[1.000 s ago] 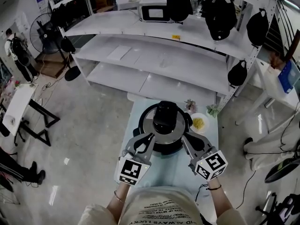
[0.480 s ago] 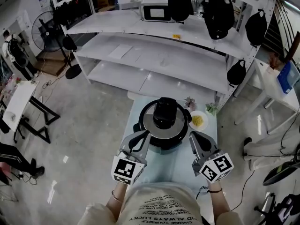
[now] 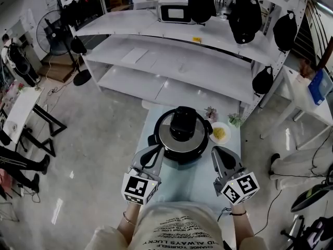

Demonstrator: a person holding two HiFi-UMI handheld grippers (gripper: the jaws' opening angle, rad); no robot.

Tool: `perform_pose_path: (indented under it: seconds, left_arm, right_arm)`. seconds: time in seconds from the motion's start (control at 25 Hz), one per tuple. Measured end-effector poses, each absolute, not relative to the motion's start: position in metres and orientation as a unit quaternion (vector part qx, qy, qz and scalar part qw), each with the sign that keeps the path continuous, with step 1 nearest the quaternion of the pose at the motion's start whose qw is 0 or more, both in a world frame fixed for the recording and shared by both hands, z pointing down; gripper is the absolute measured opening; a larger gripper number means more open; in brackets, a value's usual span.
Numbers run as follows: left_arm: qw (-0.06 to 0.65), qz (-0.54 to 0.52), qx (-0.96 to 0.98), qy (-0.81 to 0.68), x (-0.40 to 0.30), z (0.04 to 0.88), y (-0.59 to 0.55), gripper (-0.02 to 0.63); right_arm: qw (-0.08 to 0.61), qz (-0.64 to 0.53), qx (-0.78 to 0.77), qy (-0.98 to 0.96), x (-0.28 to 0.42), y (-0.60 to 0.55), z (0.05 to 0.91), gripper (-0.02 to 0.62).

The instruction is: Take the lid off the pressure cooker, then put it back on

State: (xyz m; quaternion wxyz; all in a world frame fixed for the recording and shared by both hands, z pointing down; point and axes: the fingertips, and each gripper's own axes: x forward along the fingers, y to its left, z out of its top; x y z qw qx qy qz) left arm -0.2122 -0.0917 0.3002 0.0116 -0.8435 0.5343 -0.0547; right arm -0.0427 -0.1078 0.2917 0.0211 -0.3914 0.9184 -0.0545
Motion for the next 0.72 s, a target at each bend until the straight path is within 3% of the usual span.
perform_pose_path:
  seconds: [0.72]
  left_arm:
    - [0.004,-0.076,-0.844,0.531,-0.206,0.315,-0.089,0.028]
  right_arm:
    - [0.011,-0.079,-0.406,0.91,-0.031,-0.105,0.311,0.005]
